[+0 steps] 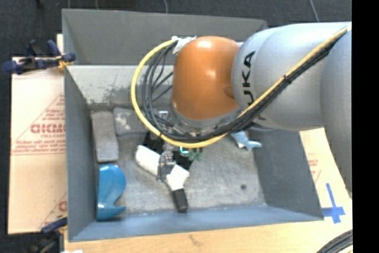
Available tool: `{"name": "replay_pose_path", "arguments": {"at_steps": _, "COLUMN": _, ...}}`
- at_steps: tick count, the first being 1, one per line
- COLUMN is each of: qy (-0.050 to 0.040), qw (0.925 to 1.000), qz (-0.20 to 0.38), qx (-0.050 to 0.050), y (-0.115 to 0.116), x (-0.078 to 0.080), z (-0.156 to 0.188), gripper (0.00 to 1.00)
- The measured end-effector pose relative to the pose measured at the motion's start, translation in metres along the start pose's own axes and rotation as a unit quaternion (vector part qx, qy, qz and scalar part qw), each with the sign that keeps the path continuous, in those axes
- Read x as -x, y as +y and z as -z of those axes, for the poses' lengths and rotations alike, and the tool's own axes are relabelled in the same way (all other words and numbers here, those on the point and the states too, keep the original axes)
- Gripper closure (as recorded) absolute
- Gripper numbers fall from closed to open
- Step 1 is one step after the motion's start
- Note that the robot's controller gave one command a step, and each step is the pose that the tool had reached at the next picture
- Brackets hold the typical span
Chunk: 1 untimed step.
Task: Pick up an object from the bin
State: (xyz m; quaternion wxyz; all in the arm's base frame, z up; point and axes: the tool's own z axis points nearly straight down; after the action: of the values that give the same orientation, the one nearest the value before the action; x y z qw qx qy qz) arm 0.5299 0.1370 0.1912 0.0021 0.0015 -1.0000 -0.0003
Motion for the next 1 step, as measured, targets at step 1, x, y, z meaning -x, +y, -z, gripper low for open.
{"name": "replay_pose_path", "arguments": {"at_steps": 1, "qy": -0.0036, "qw": 1.0, "qz": -0.002, "qx": 0.0, "y": -0.0007, "x": 0.0019, "z": 0.0036, "gripper": 0.0}}
